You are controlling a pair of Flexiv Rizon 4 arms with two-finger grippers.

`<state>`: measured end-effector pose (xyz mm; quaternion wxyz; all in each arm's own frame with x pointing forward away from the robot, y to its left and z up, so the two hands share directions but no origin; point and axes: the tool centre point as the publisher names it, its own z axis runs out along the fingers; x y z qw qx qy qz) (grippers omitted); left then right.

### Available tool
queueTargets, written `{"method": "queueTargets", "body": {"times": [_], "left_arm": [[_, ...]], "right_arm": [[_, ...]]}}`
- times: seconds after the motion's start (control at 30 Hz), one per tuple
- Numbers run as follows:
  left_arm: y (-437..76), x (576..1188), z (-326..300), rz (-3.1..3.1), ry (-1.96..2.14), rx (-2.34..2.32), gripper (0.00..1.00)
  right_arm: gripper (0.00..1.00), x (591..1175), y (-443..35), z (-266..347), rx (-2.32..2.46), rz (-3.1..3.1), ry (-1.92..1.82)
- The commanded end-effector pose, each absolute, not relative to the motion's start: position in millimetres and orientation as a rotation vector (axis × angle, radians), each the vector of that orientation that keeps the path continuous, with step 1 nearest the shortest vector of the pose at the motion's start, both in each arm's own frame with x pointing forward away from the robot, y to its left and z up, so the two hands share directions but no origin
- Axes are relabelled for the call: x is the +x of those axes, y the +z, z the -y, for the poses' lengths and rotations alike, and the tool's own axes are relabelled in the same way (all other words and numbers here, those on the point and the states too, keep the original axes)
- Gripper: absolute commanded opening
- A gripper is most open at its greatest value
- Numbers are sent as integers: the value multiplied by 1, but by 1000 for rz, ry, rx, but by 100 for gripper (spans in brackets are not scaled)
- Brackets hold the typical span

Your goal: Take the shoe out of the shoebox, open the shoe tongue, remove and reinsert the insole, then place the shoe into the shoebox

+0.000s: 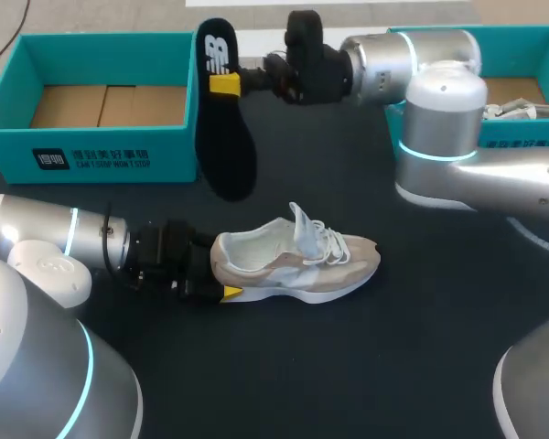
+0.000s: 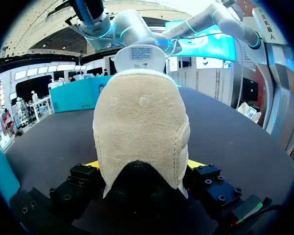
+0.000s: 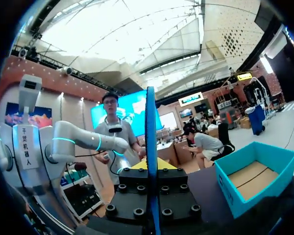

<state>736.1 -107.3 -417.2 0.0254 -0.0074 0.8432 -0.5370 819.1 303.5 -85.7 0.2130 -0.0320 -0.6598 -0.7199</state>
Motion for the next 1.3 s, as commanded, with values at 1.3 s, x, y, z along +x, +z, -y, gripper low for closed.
{"method": "queueTargets", "body": {"times": [1.3], "left_arm": [[-418, 736, 108, -2607, -1660, -22, 0]], "right_arm": [[0, 691, -10, -173, -831, 1799, -1679]]}}
